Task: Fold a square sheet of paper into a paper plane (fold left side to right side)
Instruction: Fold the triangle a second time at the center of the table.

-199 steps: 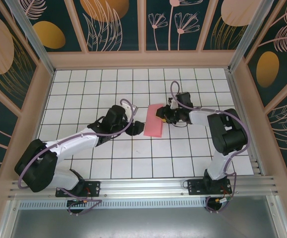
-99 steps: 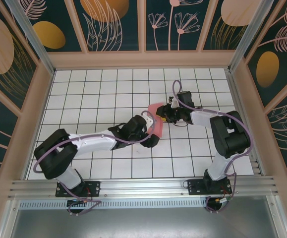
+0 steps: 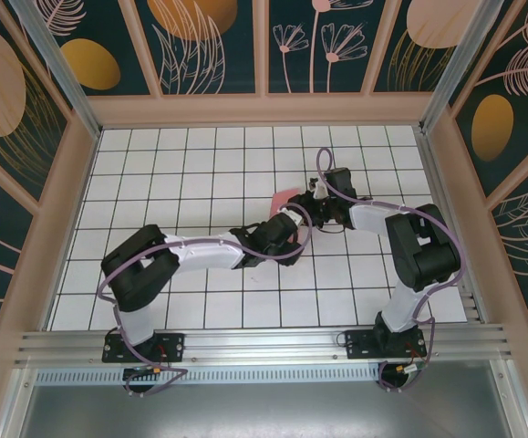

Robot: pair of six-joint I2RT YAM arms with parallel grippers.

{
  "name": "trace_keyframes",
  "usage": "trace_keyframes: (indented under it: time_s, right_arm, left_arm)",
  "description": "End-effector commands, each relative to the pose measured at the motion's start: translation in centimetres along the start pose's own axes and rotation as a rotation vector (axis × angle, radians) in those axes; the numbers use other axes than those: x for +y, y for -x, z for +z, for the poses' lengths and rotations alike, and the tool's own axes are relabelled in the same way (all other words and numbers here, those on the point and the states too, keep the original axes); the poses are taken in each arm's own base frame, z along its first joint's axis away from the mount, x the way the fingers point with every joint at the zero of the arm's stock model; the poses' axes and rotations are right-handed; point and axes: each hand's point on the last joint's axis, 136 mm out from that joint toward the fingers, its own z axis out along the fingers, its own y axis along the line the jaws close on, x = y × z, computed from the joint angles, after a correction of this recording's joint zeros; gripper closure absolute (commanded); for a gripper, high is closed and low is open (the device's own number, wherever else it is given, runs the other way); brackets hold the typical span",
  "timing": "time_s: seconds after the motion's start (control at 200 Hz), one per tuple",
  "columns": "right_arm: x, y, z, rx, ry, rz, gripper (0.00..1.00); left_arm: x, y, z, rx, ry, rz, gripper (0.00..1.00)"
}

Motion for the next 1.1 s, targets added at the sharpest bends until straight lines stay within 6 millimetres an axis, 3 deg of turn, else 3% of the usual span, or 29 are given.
trace_keyframes:
  time_s: [0.0, 0.22, 0.41, 0.636, 0.891, 1.096]
  right_arm:
    - [1.0, -0.2, 0.1, 0.011, 0.037, -0.012, 0.65]
    - [0.5, -0.1, 0.3, 0.014, 0.012, -0.012, 0.65]
    - [-0.2, 0.0, 0.6, 0.015, -0.012, -0.011, 0.65]
    - [-0.7, 0.1, 0.7, 0.017, -0.046, -0.020, 0.65]
    - [0.5, 0.7, 0.0, -0.008, -0.032, -0.077, 0.63]
    - [2.0, 1.5, -2.4, -0.066, -0.003, -0.129, 0.51]
  left_arm:
    - [0.9, 0.1, 0.4, 0.014, 0.108, 0.023, 0.22]
    - [-0.5, 0.7, 0.2, 0.006, 0.073, 0.045, 0.39]
    - [-0.8, 1.1, -0.4, 0.001, 0.054, 0.047, 0.64]
    - [-0.6, 1.4, -1.2, -0.012, 0.053, 0.050, 0.84]
    - [-1.3, 1.6, -1.6, -0.003, 0.006, 0.077, 0.93]
    - [-1.6, 1.9, -1.6, 0.022, -0.094, 0.035, 0.93]
